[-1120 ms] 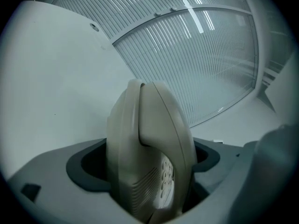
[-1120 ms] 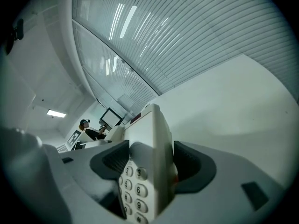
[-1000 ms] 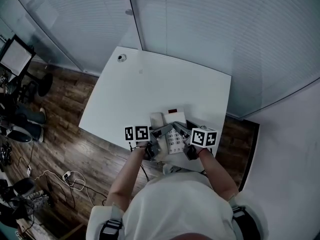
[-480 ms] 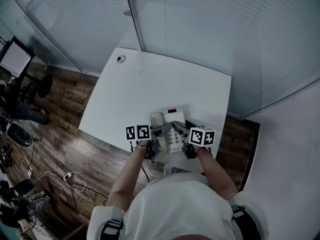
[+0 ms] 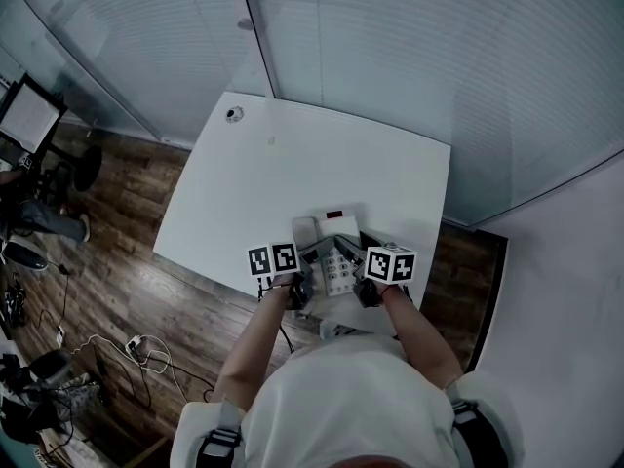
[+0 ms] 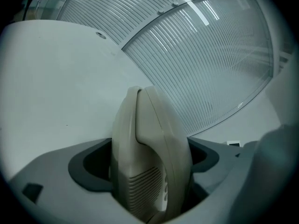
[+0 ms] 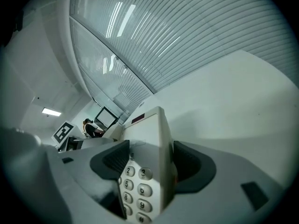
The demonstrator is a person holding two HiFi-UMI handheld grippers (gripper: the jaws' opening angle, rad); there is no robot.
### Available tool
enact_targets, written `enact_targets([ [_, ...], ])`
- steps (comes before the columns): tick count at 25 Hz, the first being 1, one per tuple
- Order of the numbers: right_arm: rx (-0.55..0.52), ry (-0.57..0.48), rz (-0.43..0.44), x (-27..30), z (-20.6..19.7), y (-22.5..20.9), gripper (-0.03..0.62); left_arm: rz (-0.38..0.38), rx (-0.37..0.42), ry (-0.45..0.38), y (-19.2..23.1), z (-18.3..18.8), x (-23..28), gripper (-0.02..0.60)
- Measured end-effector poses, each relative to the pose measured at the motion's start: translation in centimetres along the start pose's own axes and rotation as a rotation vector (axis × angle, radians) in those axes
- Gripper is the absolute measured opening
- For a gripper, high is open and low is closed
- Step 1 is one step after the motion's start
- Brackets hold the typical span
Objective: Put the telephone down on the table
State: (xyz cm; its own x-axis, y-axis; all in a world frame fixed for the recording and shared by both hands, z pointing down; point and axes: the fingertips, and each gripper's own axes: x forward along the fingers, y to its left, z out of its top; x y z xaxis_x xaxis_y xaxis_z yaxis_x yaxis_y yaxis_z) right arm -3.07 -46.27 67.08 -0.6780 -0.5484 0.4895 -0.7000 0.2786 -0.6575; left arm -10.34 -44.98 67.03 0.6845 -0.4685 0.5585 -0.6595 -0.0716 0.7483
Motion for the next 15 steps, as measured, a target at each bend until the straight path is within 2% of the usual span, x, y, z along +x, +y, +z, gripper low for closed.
enact_targets([
  [6, -0.005, 0.004, -0.012, 0.3, -0.3, -0.3, 0.307, 0.067, 0.027, -0.009, 0.7, -0.2, 0.2, 0.456],
  [15, 0.009, -0.028, -0.033, -0.8, -0.5, -0.3, 0.307, 0.092, 0.026, -0.023, 1.2, -0.6, -0.6, 0.456],
])
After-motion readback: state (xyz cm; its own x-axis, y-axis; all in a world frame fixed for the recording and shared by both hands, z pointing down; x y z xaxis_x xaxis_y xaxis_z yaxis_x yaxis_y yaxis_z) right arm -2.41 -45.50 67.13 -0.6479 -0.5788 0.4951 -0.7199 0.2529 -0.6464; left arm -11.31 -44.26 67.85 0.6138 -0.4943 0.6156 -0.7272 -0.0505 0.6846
